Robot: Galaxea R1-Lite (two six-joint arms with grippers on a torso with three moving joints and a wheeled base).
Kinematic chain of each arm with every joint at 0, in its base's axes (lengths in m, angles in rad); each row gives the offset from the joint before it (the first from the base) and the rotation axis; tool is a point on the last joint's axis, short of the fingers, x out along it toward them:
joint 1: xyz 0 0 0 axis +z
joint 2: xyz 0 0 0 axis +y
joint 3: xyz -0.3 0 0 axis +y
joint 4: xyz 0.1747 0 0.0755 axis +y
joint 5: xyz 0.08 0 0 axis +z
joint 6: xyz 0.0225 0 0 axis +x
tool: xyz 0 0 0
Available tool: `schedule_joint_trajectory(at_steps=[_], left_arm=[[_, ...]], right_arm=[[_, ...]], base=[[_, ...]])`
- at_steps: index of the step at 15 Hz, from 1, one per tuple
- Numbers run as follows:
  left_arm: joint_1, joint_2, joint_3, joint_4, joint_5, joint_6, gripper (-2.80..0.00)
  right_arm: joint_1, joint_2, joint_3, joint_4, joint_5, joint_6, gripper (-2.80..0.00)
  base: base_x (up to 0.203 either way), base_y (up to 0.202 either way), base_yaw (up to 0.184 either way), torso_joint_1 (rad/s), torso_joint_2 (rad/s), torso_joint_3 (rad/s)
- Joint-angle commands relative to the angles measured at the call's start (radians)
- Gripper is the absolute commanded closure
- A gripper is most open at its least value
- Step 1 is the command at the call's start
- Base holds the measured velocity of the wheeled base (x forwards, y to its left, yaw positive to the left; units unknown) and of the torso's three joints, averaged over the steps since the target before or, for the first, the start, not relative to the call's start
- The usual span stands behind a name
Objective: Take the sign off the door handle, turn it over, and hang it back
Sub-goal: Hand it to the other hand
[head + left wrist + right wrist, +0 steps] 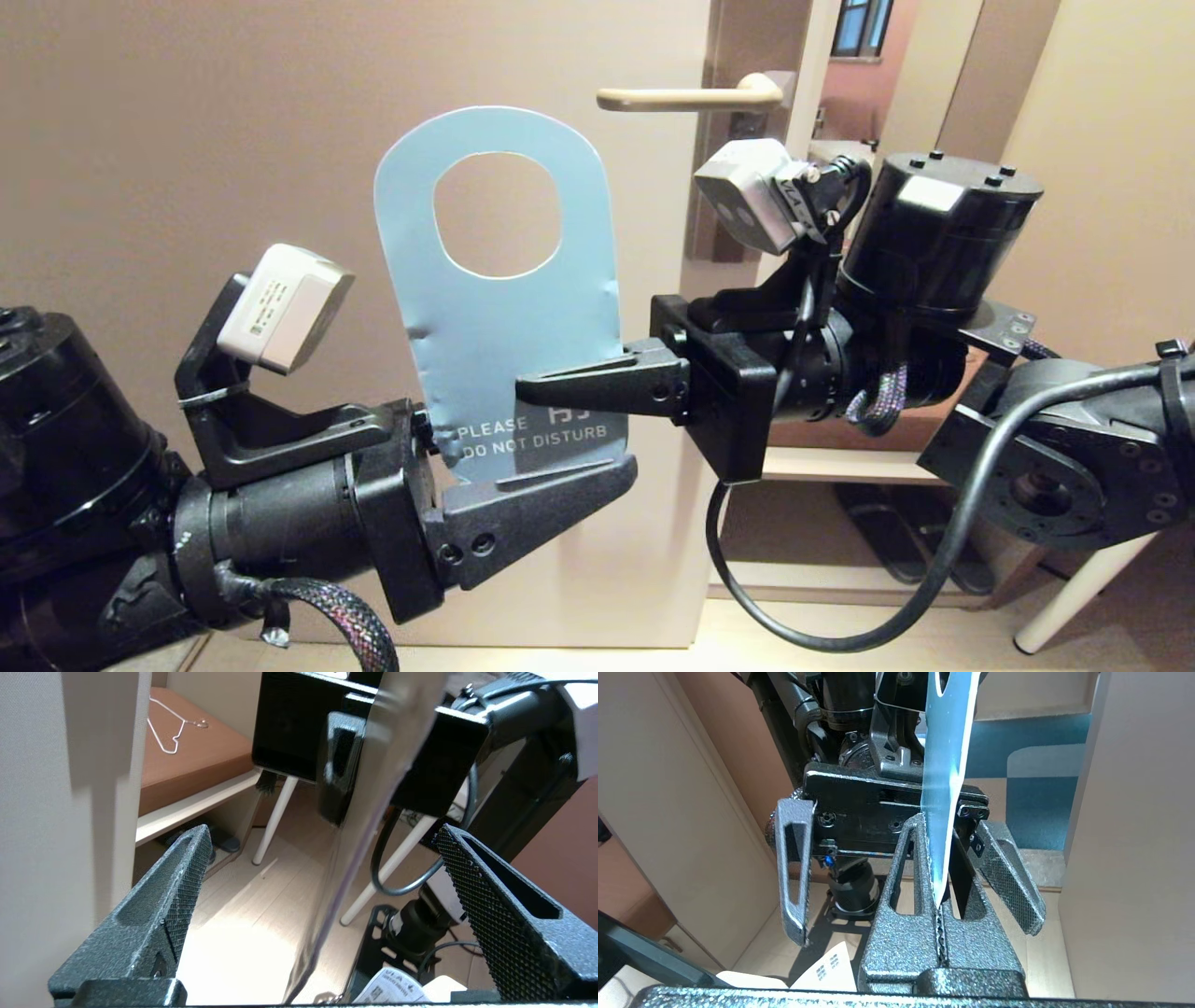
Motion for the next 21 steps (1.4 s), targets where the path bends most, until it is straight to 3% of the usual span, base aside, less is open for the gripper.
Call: schedule_joint_trajectory(at_steps=[1,7,14,21], left_arm=[[0.000,0.001,0.000,-0.008,-0.001,-0.004,-2.80],[-0.014,-0.001,0.006,-0.021,-0.003,-0.025,-2.80],[-0.040,0.001,0.017,-0.038,-0.003,-0.041,-2.80],[-0.043,0.000,0.023,-0.042,-0.020,-0.039,-2.80]], right_arm=[[0.000,0.010,0.005,-0.014,0.006,0.001,0.00],[0.000,0.015,0.006,-0.027,0.006,0.004,0.00],[-0.001,0.015,0.001,-0.071,0.006,0.104,0.00],[0.000,0.009,0.009,-0.078,0.007,0.119,0.00]], base=[[0.000,0.000,0.000,0.000,0.00,0.000],[0.000,0.000,0.000,0.000,0.00,0.000],[0.000,0.000,0.000,0.000,0.00,0.000],[0.000,0.000,0.000,0.000,0.00,0.000]])
